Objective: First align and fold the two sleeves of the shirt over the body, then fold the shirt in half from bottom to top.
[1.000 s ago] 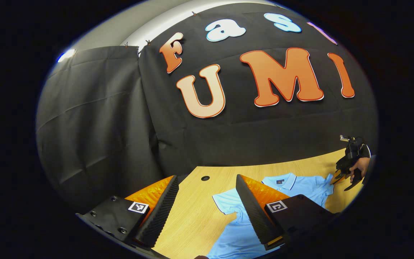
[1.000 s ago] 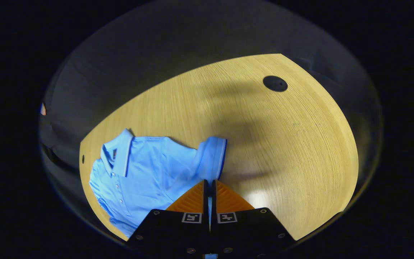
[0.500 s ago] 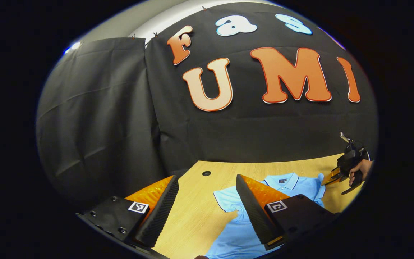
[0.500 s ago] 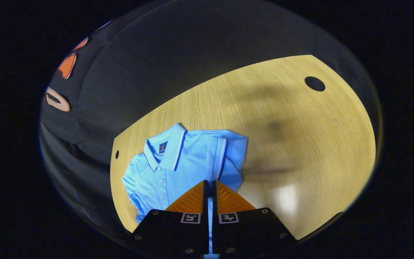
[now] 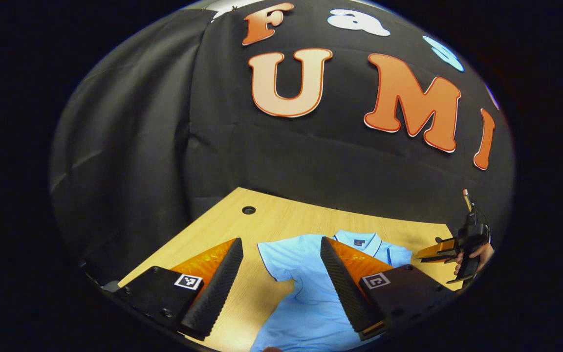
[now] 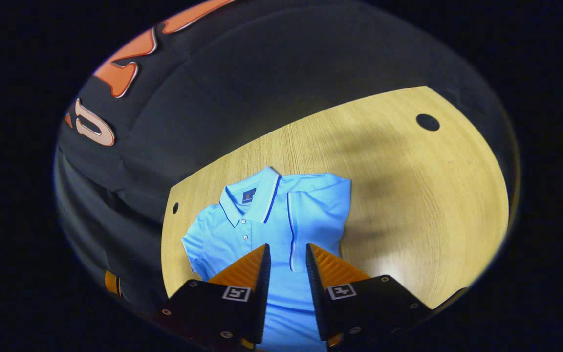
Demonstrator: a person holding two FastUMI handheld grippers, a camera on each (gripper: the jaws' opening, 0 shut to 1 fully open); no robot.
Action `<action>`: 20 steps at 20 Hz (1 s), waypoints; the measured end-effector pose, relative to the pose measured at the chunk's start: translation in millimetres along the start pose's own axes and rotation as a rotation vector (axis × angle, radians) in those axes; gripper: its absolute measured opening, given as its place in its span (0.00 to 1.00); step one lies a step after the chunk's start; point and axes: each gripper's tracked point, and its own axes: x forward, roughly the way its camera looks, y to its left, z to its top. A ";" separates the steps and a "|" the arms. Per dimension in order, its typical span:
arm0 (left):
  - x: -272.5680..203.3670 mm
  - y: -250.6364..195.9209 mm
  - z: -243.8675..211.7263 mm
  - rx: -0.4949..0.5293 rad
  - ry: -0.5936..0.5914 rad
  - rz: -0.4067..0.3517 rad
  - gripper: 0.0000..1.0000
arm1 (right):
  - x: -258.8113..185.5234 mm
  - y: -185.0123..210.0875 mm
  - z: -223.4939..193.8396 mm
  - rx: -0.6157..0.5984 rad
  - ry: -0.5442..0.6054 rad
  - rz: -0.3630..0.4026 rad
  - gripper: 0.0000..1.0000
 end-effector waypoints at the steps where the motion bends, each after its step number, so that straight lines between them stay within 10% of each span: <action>1: 12.7 0.7 -4.1 -0.007 0.037 -0.031 1.00 | -8.6 -2.1 -2.5 0.000 -0.023 -0.025 0.52; 7: 77.3 13.2 -31.8 -0.067 0.288 -0.158 1.00 | -66.8 -3.1 -27.7 0.038 -0.130 -0.108 0.70; 20: 197.2 40.4 -121.3 -0.072 0.788 -0.069 1.00 | -163.2 10.3 -88.3 0.039 -0.335 -0.236 0.98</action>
